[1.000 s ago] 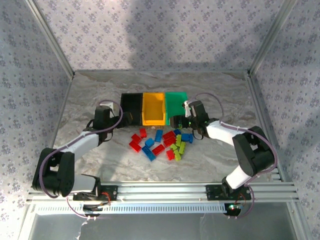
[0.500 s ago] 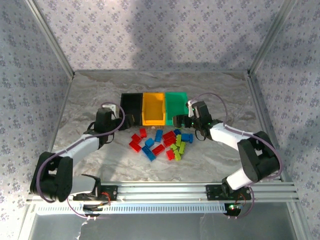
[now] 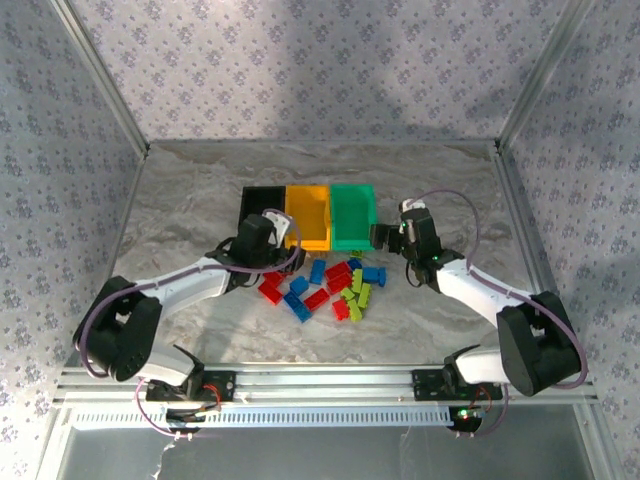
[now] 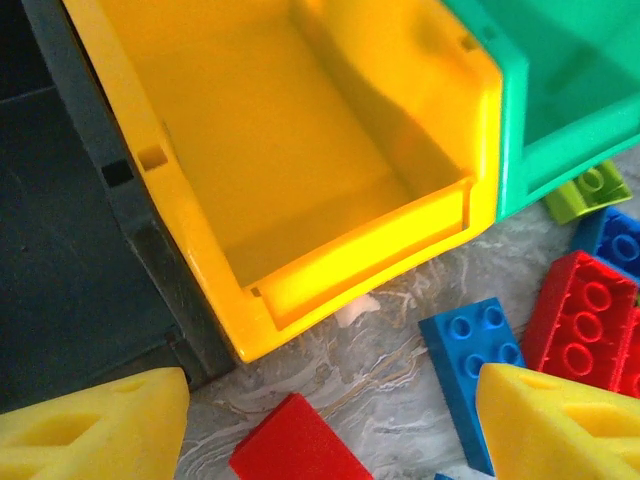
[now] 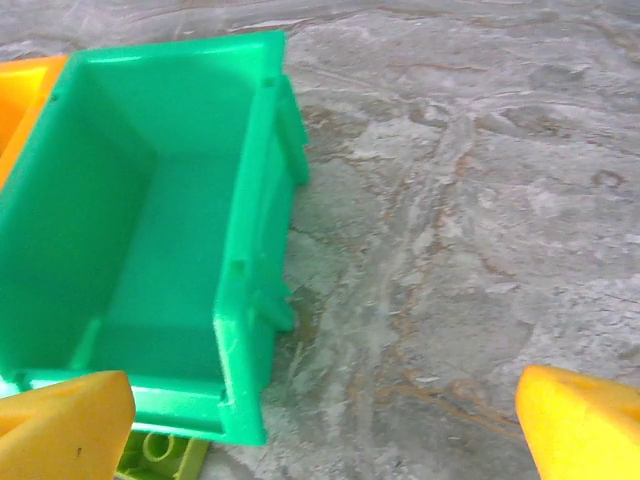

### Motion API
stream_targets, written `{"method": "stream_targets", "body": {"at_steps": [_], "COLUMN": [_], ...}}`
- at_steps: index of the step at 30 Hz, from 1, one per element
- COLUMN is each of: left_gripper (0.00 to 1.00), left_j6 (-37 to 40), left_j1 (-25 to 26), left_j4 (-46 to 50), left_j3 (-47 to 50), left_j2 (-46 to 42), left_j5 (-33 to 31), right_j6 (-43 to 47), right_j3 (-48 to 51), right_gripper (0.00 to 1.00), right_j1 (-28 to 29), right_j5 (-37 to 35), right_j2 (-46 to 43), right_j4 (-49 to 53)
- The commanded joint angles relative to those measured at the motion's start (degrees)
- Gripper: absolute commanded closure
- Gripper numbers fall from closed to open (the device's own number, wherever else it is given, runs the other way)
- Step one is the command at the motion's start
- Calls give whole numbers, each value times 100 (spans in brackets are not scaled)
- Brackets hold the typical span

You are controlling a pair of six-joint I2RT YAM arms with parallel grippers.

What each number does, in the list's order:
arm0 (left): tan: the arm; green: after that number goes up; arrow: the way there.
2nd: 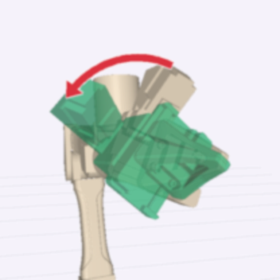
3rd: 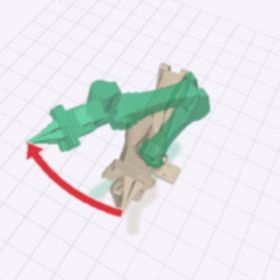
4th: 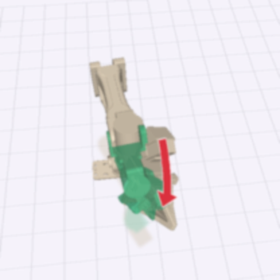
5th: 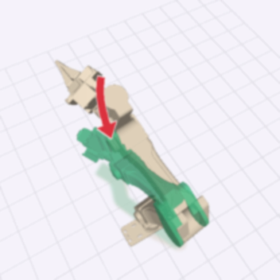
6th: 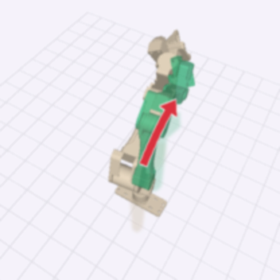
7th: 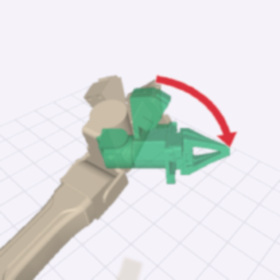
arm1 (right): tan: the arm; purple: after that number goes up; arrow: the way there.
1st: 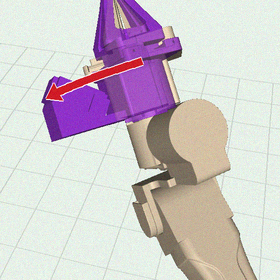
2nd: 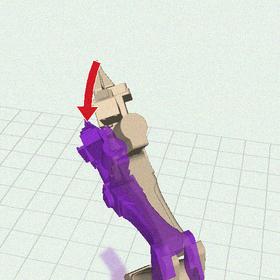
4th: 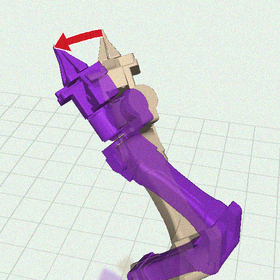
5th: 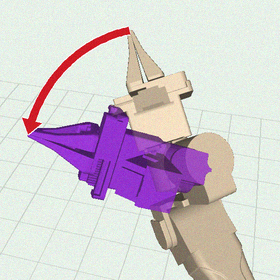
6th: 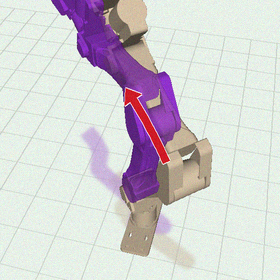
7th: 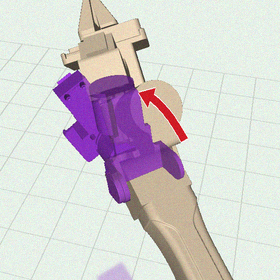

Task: Sort the legos into containers by color
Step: Rotate the lego at the center of the table.

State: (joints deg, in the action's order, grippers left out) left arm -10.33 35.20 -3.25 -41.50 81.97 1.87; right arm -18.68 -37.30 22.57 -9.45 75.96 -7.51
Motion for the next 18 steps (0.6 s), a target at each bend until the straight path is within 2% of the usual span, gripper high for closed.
{"method": "stream_targets", "body": {"at_steps": [1,8,11,18], "left_gripper": [27,29,28,29], "left_j6": [13,-112,-91,-213], "left_j1": [81,318,383,413], "left_j4": [578,1115,1001,914], "left_j3": [-287,-301,-25,-247], "left_j2": [64,-99,-129,313], "left_j5": [-340,-764,-1023,-851], "right_j6": [-114,-189,-207,-215], "right_j3": [51,47,23,22], "right_gripper": [0,0,0,0], "right_j1": [-28,-24,-21,8], "right_j5": [-229,-283,-270,-360], "right_j2": [-17,-55,-60,5], "right_j4": [118,135,161,126]}}
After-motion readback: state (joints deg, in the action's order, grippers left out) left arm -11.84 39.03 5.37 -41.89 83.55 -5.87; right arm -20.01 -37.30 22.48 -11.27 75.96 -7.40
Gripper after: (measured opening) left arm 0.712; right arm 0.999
